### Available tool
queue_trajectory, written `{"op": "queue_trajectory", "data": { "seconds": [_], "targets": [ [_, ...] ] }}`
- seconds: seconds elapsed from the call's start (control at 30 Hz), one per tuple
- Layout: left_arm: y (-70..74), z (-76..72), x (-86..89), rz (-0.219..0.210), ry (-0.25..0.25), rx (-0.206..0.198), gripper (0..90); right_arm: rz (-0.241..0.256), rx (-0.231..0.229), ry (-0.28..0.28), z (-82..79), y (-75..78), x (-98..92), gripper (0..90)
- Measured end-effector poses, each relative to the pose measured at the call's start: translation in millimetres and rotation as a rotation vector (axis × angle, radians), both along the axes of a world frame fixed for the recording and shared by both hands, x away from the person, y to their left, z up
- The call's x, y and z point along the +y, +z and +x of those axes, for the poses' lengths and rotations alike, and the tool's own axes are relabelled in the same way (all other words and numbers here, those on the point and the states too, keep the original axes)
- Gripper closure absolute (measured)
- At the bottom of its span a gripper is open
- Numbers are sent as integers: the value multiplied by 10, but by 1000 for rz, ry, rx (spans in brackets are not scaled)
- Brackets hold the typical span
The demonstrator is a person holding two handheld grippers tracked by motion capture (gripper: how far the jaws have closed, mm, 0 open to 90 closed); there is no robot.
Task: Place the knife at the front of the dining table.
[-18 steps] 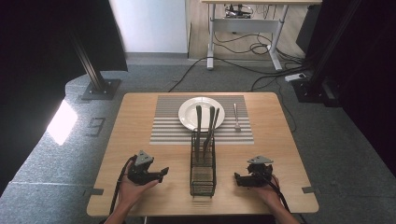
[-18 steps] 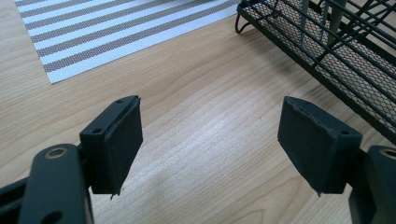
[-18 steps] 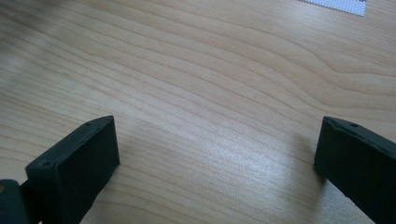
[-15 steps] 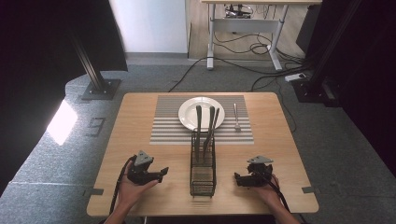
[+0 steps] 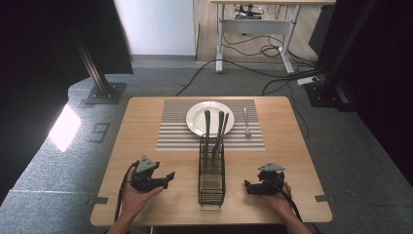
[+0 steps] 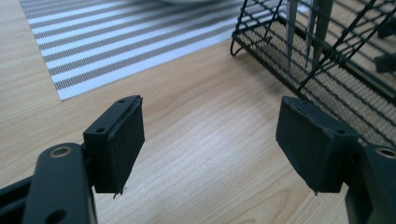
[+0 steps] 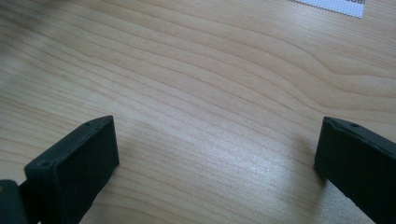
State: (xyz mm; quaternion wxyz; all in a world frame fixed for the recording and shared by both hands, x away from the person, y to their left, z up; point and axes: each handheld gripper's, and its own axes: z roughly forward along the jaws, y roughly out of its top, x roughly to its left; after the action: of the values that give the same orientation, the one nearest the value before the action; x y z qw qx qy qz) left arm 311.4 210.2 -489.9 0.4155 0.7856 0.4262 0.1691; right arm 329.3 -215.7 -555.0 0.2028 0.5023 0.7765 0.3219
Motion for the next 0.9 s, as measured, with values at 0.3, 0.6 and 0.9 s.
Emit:
{"op": "queue_trajectory", "data": {
  "seconds": [0.3, 0.6, 0.9],
  "targets": [
    [115, 2, -11, -39, -8, -23, 230, 6, -11, -3, 1, -9, 4, 0],
    [268, 39, -106, -66, -35, -49, 227, 7, -14, -6, 4, -12, 10, 0],
    [425, 92, -214, -101, -47, -64, 229, 5, -15, -7, 5, -13, 14, 0]
  ]
}}
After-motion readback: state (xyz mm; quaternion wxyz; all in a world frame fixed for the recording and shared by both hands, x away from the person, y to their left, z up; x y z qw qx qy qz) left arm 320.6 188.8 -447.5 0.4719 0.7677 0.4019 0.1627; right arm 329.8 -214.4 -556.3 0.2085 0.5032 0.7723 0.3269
